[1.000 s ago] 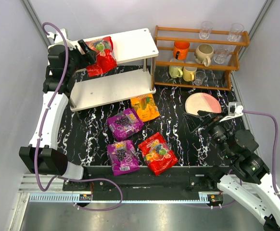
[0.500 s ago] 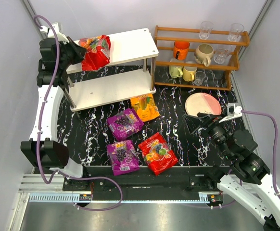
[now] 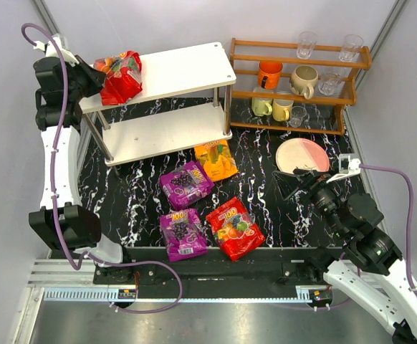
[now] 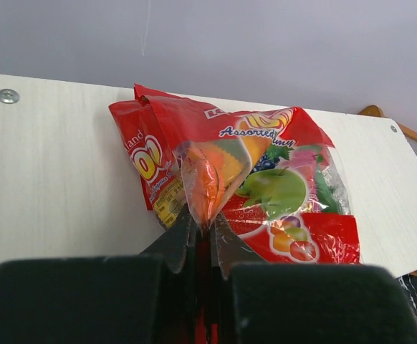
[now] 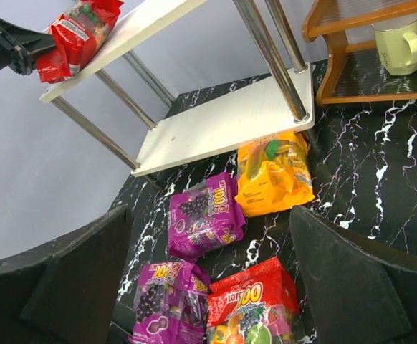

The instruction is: Place and organize the candy bags onto the shelf

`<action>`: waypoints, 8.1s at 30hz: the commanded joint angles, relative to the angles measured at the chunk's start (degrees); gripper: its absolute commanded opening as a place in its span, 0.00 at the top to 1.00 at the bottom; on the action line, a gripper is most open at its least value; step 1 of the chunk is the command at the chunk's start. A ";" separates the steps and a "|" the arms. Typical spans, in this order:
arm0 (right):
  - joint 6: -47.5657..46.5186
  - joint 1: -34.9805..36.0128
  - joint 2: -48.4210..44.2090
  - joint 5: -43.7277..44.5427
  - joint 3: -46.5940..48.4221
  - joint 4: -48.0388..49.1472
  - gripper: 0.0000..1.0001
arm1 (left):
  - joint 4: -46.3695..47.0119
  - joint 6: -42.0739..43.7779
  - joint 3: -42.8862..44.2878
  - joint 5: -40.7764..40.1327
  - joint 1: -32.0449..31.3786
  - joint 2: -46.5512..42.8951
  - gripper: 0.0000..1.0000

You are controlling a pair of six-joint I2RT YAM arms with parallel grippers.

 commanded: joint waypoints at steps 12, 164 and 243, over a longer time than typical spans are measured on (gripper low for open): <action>-0.12 0.02 -0.90 -0.03 -1.73 -0.88 0.00 | 1.53 3.73 8.10 4.41 3.34 3.49 1.00; 11.30 -6.13 118.37 -38.97 115.43 23.64 1.00 | 0.03 -0.93 -47.53 20.40 0.18 -39.58 0.12; 29.67 30.26 73.11 -13.83 -13.93 65.11 0.97 | -7.18 -1.37 -47.45 13.64 0.18 -43.36 0.01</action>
